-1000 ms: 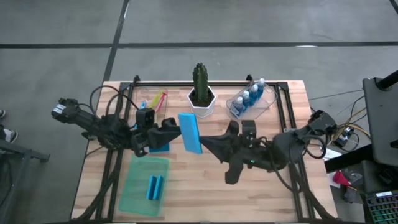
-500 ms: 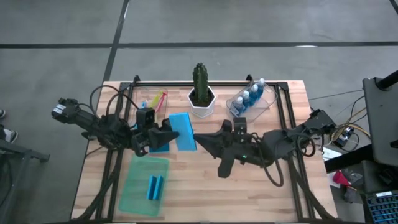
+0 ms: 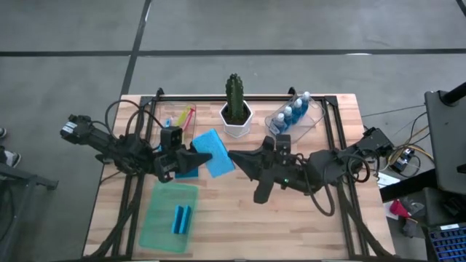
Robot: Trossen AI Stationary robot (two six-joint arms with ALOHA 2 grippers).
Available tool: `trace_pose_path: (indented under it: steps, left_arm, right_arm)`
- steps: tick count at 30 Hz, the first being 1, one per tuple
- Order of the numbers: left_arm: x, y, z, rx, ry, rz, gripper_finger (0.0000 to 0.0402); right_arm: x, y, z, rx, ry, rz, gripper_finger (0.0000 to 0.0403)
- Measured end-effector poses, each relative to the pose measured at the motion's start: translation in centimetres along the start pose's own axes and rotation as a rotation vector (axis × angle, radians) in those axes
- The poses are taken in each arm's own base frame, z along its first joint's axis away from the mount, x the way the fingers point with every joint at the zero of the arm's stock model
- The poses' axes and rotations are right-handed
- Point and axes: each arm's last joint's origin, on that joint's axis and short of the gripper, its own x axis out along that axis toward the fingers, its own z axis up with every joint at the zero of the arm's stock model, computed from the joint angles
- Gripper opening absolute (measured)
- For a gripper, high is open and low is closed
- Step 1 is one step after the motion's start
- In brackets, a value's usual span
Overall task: Pick & Place Kitchen Sink Supplies
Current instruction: Put the sponge into the green bin
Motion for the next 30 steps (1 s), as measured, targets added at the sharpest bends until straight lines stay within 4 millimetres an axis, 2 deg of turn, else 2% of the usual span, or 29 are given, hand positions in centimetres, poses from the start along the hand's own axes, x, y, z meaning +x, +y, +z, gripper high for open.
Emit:
trace_pose_path:
  steps: [8,16,24,30]
  left_arm:
    - [0.0,0.0,-0.1,0.0,0.015,-0.01,0.0066]
    - [-0.1,0.3,-0.6,-0.067,0.122,-0.006,0.0051]
    - [-1.1,1.4,-2.5,-0.212,0.433,0.112,0.0049]
    - [-3.2,3.1,-4.7,-0.313,0.768,0.348,0.0048]
  right_arm:
    - [0.0,0.0,-0.2,-0.014,0.024,0.016,0.0008]
    - [-0.6,-0.5,-0.3,-0.085,0.102,-0.016,0.0019]
    - [-2.1,-1.9,0.8,-0.255,0.218,-0.112,0.0078]
    - [-2.6,-4.0,1.3,-0.441,0.294,-0.248,0.0097]
